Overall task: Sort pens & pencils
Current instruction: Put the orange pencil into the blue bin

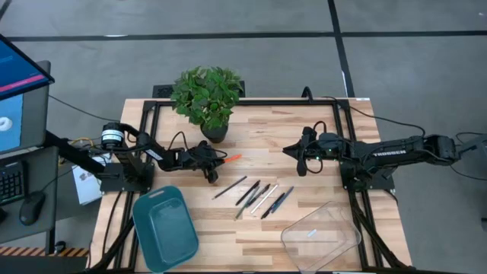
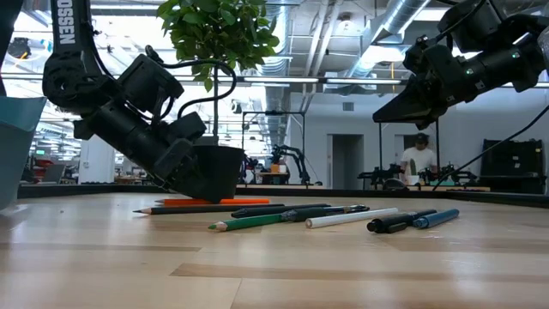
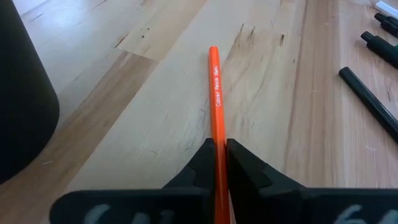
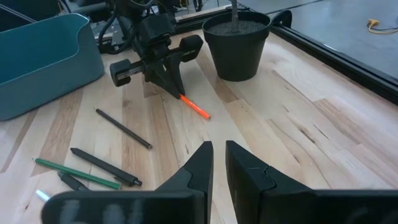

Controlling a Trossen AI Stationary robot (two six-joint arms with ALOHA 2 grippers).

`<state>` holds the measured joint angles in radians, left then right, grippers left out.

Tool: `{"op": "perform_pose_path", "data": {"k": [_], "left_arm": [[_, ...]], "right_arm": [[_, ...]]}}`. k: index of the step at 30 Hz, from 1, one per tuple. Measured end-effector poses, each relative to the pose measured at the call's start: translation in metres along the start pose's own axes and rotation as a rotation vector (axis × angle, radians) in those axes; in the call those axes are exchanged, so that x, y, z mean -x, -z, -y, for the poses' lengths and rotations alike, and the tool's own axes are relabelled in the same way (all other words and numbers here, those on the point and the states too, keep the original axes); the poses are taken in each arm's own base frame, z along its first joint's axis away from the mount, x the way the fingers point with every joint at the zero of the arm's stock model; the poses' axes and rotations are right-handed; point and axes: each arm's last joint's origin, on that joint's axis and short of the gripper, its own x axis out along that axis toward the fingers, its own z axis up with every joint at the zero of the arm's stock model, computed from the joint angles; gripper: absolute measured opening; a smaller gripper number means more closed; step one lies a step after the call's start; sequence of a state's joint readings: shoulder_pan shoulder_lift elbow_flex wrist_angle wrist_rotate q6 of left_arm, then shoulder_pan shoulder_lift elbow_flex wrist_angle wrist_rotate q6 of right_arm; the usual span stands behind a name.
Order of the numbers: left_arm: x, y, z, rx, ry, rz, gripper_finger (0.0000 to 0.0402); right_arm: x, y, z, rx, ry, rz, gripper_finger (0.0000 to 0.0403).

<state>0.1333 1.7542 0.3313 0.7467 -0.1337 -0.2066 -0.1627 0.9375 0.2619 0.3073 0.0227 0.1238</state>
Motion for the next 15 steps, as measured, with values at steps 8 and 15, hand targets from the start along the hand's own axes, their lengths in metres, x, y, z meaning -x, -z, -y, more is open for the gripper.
{"op": "perform_pose_path", "data": {"k": [8,15], "left_arm": [[0.0,-0.0001,-0.0001,0.005,-0.003,0.001,0.0007],[0.0,-0.0001,-0.0002,0.007,0.0,0.0,0.0009]], "right_arm": [[0.0,0.0,0.0001,0.0,0.001,0.0,0.0066],[0.0,0.0,0.0001,-0.001,0.001,0.0,0.0066]]}}
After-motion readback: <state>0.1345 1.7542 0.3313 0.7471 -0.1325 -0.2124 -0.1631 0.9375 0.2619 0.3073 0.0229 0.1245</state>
